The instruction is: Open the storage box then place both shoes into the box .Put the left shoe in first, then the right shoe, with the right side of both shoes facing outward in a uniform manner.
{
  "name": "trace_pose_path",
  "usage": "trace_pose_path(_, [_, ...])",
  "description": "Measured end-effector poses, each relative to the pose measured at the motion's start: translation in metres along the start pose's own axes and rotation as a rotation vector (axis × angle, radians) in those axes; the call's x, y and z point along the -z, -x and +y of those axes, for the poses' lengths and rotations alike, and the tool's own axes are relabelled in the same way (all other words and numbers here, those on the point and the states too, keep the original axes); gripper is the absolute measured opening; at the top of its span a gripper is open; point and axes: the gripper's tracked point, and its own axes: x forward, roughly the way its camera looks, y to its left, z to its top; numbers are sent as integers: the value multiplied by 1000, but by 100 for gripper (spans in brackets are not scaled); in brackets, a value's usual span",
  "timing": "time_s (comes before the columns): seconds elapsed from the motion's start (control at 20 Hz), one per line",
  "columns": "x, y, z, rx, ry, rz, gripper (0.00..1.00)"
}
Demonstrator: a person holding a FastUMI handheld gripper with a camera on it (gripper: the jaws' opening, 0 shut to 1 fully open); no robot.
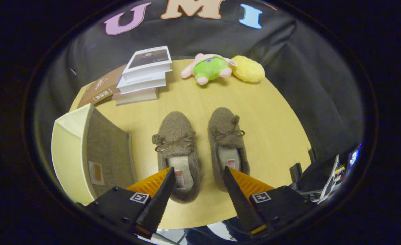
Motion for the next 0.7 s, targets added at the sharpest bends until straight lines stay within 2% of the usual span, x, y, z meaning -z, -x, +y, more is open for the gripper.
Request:
trace_pose_path(0.1, [2, -8, -1, 0, -19, 35, 93])
trace_pose_path(0.35, [16, -32, 5, -33, -43, 127, 68])
trace_pose_path(0.4, [16, -36, 6, -38, -50, 137, 69])
trace_pose_path(0.6, [25, -52, 2, -51, -57, 197, 45])
trace_pose_path(0.7, [29, -55, 9, -91, -60, 229, 26])
